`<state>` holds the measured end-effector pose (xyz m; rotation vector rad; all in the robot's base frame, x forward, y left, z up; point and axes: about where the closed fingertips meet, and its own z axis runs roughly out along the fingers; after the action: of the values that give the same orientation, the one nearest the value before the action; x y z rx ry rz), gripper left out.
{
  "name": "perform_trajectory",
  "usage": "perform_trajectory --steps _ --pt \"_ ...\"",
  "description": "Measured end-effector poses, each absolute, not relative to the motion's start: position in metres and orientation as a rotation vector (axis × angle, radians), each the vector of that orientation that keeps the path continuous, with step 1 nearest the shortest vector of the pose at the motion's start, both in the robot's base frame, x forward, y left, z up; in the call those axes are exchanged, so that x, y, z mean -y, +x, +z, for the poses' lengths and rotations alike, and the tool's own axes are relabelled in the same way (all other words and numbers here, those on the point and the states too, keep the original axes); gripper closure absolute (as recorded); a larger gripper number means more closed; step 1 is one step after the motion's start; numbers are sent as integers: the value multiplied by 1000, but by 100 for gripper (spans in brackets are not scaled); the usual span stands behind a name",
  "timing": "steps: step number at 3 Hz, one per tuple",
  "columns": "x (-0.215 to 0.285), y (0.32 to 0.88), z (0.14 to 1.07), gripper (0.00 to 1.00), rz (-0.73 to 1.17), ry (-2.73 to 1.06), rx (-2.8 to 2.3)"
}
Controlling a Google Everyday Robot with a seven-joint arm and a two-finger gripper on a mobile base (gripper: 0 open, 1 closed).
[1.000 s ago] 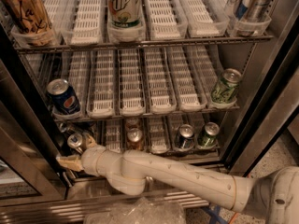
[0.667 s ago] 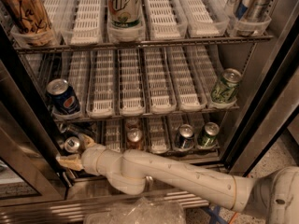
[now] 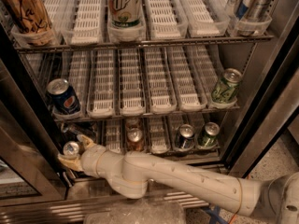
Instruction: Pick redbull can from bottom shelf of fridge
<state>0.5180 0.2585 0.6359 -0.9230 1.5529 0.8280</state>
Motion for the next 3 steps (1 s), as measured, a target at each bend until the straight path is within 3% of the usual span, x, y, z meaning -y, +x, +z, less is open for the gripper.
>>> perform_trajectory --steps 3 --pt "-243 504 678 100 755 -931 -1485"
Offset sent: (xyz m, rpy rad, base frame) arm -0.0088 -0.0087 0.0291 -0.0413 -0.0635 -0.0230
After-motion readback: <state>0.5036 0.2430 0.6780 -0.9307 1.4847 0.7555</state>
